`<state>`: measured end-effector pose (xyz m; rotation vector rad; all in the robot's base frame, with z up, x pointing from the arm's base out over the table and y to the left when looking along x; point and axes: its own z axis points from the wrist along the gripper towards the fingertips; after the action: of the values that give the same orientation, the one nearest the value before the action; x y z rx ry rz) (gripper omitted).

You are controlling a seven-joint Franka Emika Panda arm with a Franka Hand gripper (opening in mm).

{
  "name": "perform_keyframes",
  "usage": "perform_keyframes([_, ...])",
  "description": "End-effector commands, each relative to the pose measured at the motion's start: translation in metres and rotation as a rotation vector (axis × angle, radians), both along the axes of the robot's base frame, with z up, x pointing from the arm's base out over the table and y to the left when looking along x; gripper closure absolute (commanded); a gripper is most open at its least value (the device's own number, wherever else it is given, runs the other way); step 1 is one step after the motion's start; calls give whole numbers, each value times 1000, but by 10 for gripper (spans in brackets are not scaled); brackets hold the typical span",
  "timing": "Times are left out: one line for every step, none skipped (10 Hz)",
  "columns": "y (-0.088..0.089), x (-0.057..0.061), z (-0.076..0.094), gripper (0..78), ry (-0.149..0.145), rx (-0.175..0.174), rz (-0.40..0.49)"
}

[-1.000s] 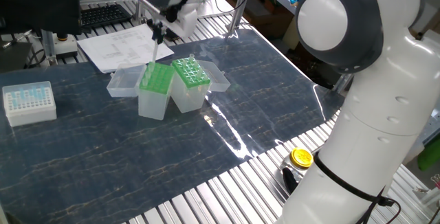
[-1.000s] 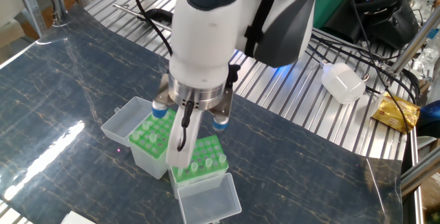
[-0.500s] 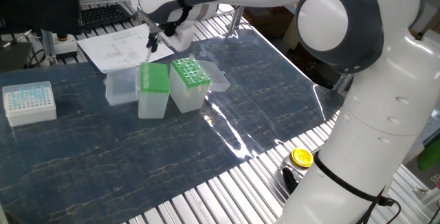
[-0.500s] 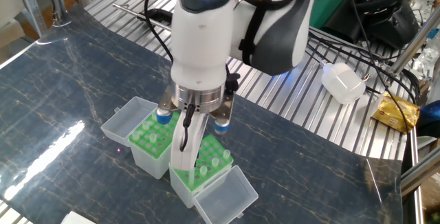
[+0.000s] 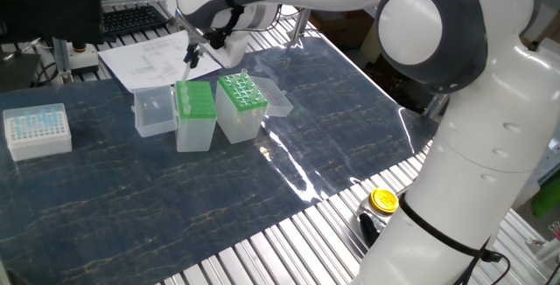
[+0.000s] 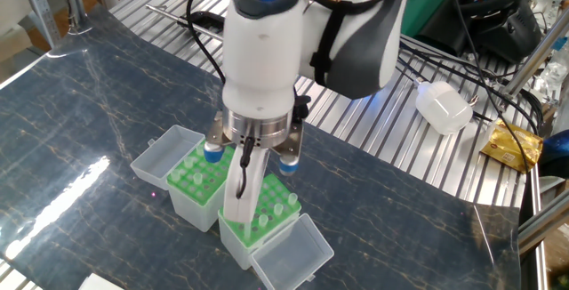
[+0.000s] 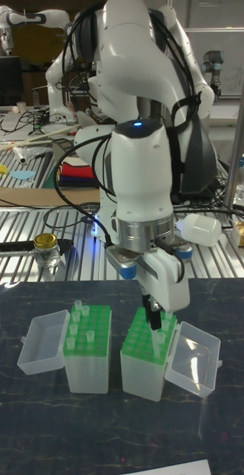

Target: Transfer all large pipette tips from one holder to another

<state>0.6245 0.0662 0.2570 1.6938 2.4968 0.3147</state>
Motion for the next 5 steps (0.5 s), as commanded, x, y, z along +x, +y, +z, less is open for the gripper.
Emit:
perform_keyframes([1, 0, 2, 764, 15, -7, -17])
perform_keyframes([3, 0, 2, 764, 29, -2, -32])
perform_keyframes([3, 0, 3, 764, 32, -4, -37])
perform_keyframes([7, -1, 5, 764, 54, -13, -41])
perform_keyframes([8, -2, 5, 764, 58, -10, -54])
